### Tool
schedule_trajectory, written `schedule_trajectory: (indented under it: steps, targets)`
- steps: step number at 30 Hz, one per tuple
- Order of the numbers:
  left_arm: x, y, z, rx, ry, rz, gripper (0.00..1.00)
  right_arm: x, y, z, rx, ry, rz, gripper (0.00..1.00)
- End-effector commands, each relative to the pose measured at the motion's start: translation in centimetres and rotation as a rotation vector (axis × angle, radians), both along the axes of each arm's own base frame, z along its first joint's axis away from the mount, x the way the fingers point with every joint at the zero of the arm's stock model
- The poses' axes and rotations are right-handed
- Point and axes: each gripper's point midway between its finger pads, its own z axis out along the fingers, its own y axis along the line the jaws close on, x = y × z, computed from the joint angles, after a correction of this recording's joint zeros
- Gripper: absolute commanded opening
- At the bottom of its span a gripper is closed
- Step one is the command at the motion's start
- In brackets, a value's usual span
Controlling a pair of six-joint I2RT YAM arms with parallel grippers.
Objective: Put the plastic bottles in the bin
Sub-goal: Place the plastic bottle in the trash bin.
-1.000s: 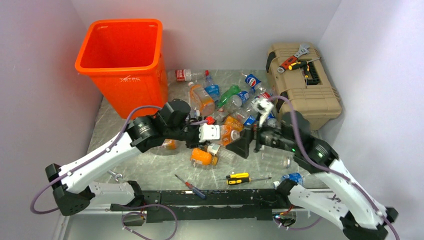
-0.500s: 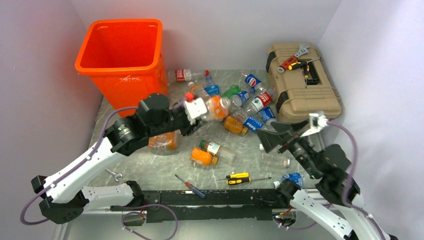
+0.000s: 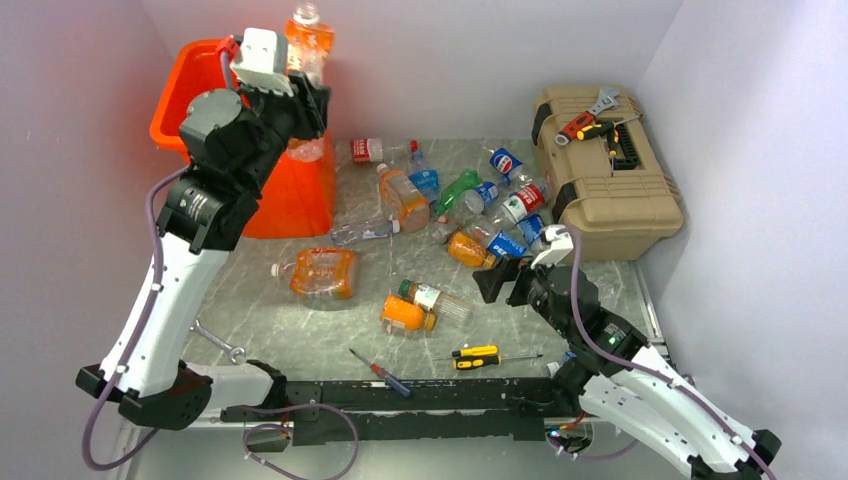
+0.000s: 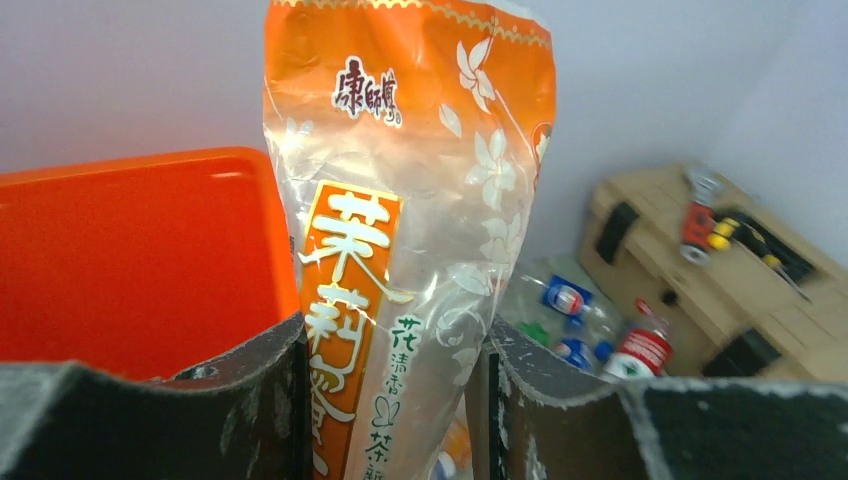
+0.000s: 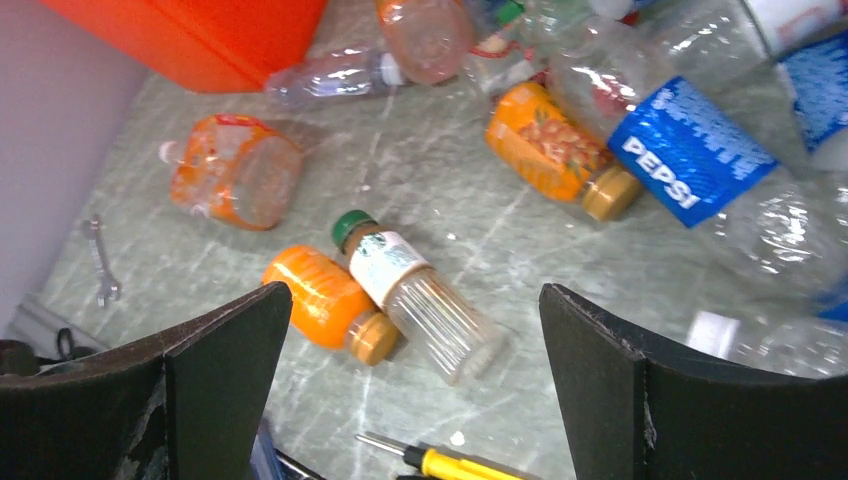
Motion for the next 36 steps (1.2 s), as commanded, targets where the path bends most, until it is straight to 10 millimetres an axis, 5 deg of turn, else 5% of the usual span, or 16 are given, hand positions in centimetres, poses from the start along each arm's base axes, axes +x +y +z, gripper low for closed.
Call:
schedule_trajectory:
  steps: [1, 8, 15, 21, 25, 28, 36]
  targets:
    - [1.4, 5.2, 4.9, -0.194, -0.087, 0.203, 0.36, -0.5, 2.3, 2.9, 0.204, -0.103, 0.089, 1.0]
    - [6.3, 12.3, 2.7, -0.261, -0.073, 0.394, 0.36, -0.8, 2.0, 0.4, 0.216, -0.083, 0.073, 1.0]
    - [10.8, 17.0, 1.8, -0.362, -0.205, 0.344, 0.4, -2.1, 4.0, -2.2, 0.12, 0.015, 0.223, 1.0]
    - [13.3, 16.4, 0.6, -0.322, -0.183, 0.277, 0.49, -2.5, 3.6, -2.8, 0.11, 0.001, 0.226, 1.0]
    - [14.3, 16.5, -1.2, -0.31, -0.098, 0.293, 0.84, -2.0, 3.2, -3.2, 0.099, 0.013, 0.188, 1.0]
    - [14.0, 16.9, -1.4, -0.302, -0.096, 0.315, 0.98, -1.7, 3.1, -3.4, 0.09, 0.039, 0.168, 1.0]
    - [9.6, 15.8, 3.2, -0.268, -0.149, 0.27, 0.99, -1.4, 3.5, -2.4, 0.062, 0.027, 0.189, 1.0]
